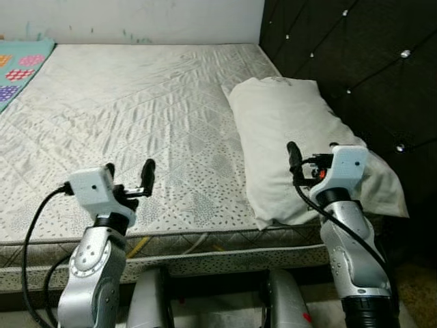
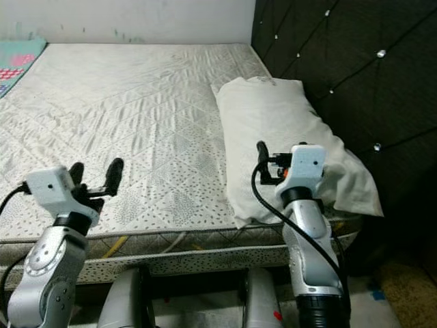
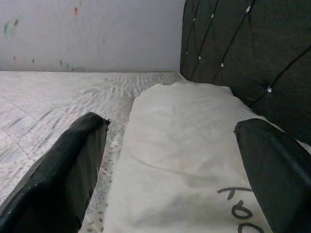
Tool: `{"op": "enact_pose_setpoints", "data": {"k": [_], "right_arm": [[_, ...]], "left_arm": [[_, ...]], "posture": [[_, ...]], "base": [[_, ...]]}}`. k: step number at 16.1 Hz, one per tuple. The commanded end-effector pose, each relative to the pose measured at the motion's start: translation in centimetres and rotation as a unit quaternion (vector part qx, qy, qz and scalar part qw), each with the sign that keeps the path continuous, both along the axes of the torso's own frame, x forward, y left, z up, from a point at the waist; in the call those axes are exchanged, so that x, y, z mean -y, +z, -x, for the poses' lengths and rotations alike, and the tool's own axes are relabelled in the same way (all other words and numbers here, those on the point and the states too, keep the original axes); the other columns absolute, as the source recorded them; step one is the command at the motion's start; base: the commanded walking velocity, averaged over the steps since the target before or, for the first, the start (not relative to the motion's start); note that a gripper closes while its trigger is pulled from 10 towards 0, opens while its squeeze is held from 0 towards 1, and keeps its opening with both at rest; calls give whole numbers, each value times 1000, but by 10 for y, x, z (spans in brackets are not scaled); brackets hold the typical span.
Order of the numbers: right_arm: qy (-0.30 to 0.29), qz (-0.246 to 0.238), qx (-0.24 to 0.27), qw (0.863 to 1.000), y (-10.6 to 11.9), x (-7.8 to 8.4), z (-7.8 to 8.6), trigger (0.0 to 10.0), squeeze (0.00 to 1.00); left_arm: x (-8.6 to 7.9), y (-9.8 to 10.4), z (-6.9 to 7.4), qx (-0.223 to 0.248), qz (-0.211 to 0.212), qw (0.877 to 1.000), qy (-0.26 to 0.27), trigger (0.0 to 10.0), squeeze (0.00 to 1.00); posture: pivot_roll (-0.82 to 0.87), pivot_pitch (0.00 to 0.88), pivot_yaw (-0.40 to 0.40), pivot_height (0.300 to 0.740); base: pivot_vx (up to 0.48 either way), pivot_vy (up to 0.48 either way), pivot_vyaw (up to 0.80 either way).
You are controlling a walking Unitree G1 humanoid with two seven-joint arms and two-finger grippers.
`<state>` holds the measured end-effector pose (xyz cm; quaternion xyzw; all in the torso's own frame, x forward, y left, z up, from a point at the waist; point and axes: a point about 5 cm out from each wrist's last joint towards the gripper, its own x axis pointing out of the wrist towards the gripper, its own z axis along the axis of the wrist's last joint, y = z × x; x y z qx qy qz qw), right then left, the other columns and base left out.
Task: Clean up the room
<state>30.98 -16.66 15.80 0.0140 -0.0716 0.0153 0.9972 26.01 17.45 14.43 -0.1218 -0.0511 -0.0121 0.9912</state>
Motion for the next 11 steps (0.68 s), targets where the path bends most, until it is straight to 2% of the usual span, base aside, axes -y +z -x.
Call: {"op": "enact_pose_setpoints", "data": {"k": [1, 3, 6, 11], "right_arm": [[1, 0, 7, 1000, 6, 0, -1, 10000, 0], [-5, -4, -4, 1000, 6, 3, -3, 10000, 0], [-8, -5, -1, 1000, 11, 4, -8, 10000, 0], [-14, -5, -4, 1000, 11, 5, -6, 10000, 0]], "left_arm": [[2, 0, 4, 2, -2, 1000, 0, 10000, 0], [5, -3, 7, -5, 0, 1000, -4, 10000, 0], [5, 1, 0, 1, -1, 1000, -7, 10000, 0], [10, 3, -4, 3, 0, 1000, -18, 10000, 0]], "posture": [[-50, 0, -2, 564], [-48, 0, -6, 583], [-52, 0, -4, 622], [-78, 0, 12, 685]], "base": [[0, 0, 0], [0, 0, 0], [0, 0, 0], [0, 0, 0]]}}
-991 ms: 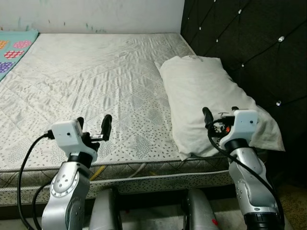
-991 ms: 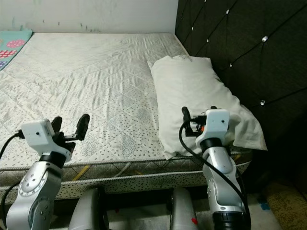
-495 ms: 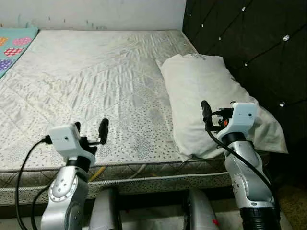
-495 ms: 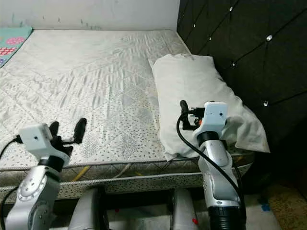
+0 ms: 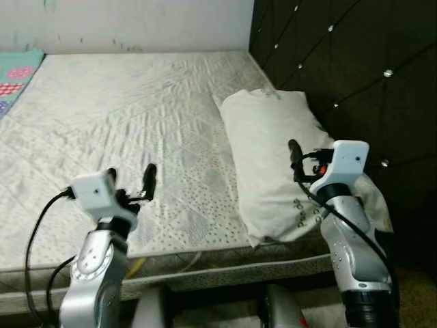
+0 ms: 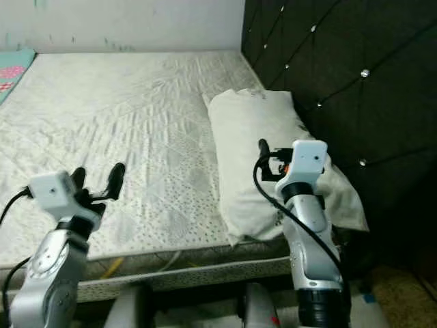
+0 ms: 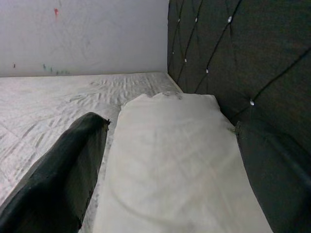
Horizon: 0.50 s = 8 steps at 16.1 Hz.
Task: Clean up the room
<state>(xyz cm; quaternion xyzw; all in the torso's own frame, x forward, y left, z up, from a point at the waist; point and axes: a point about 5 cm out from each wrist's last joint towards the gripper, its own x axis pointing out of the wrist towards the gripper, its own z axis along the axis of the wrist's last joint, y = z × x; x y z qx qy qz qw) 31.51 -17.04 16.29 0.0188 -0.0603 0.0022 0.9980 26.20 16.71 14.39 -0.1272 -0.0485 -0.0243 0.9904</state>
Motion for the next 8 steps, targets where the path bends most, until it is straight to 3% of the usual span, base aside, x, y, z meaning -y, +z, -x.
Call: {"op": "enact_pose_setpoints", "data": {"k": [1, 4, 8], "right_arm": [[-3, 0, 9, 1000, 7, 2, 0, 10000, 0], [-5, -1, 17, 1000, 11, 0, -2, 10000, 0], [-14, -13, 19, 1000, 8, -4, 0, 10000, 0]], "left_arm": [[3, 5, -3, 9, -4, 1000, -8, 10000, 0], [2, 2, -6, 2, -2, 1000, -9, 10000, 0], [1, 7, -12, 9, -13, 1000, -21, 10000, 0]], "posture": [[-92, 0, 9, 699], [-113, 0, 42, 740], [-110, 0, 69, 740]], "base": [[0, 0, 0], [0, 0, 0], [0, 0, 0]]}}
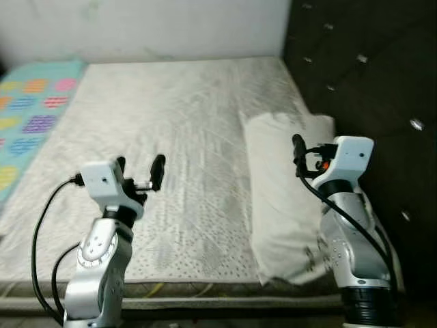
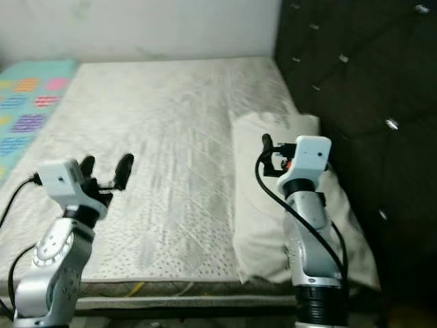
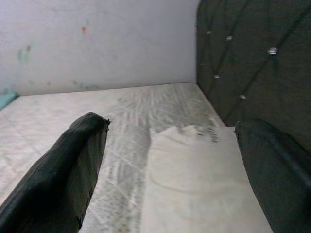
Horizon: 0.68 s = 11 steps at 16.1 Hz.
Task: Clean up the room
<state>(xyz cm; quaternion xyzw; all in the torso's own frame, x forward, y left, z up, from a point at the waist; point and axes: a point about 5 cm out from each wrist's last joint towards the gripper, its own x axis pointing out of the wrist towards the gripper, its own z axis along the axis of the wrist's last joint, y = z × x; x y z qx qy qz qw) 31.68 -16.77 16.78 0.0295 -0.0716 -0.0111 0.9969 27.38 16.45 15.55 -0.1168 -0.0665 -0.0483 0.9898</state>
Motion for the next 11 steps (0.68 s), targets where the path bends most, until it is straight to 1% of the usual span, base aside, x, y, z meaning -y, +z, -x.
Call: {"op": "enact_pose_setpoints", "data": {"k": [1, 3, 6, 9, 11], "right_arm": [[0, -3, 7, 1000, 3, -2, 2, 10000, 0], [8, -9, 4, 1000, 2, -8, 3, 10000, 0], [12, -14, 2, 1000, 1, -13, 2, 10000, 0], [22, -15, -1, 1000, 1, -16, 0, 10000, 0], [34, -15, 2, 999, 5, -21, -1, 10000, 0]], "left_arm": [[-2, -4, -1, -11, -2, 1000, 0, 10000, 0], [0, -3, -2, -8, -3, 1000, -1, 10000, 0], [-4, -2, 0, -6, -8, 1000, 7, 10000, 0], [-11, -1, 2, -2, -12, 999, 32, 10000, 0], [-15, -3, 5, -8, -11, 999, 46, 10000, 0]], "posture": [[-108, 0, 69, 740], [-95, 0, 66, 740], [-64, 0, 67, 740], [-39, 0, 56, 740], [-32, 0, 59, 740]], "base": [[0, 0, 0], [0, 0, 0], [0, 0, 0], [0, 0, 0], [0, 0, 0]]}}
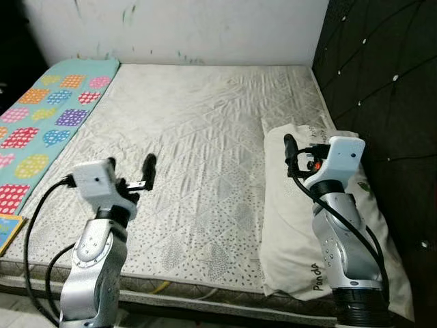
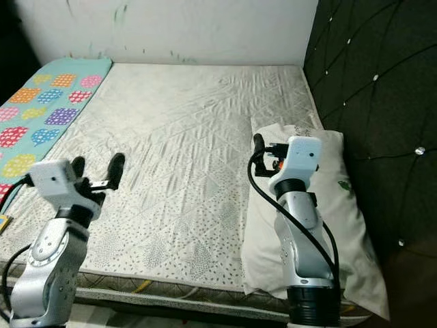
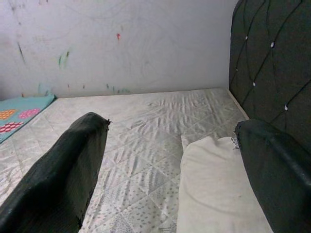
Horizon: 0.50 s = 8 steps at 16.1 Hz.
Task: Clean up the room
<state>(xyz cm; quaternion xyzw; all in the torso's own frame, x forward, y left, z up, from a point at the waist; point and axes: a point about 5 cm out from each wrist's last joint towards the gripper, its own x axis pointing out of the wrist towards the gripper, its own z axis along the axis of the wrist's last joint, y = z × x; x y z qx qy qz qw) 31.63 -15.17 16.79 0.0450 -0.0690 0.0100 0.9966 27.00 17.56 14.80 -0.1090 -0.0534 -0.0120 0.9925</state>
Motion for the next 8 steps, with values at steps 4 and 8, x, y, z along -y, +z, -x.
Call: {"op": "enact_pose_setpoints", "data": {"k": [4, 8], "right_arm": [[-24, 5, -84, 996, -28, 3, 9, 10000, 0], [-6, 95, -66, 993, -25, 4, 10, 10000, 0]], "left_arm": [[1, -2, 4, -5, -3, 1000, 9, 10000, 0], [6, -3, -1, -9, 3, 1000, -2, 10000, 0]], "posture": [[-38, 0, 39, 740], [-46, 0, 30, 740]], "base": [[0, 0, 0], [0, 0, 0]]}}
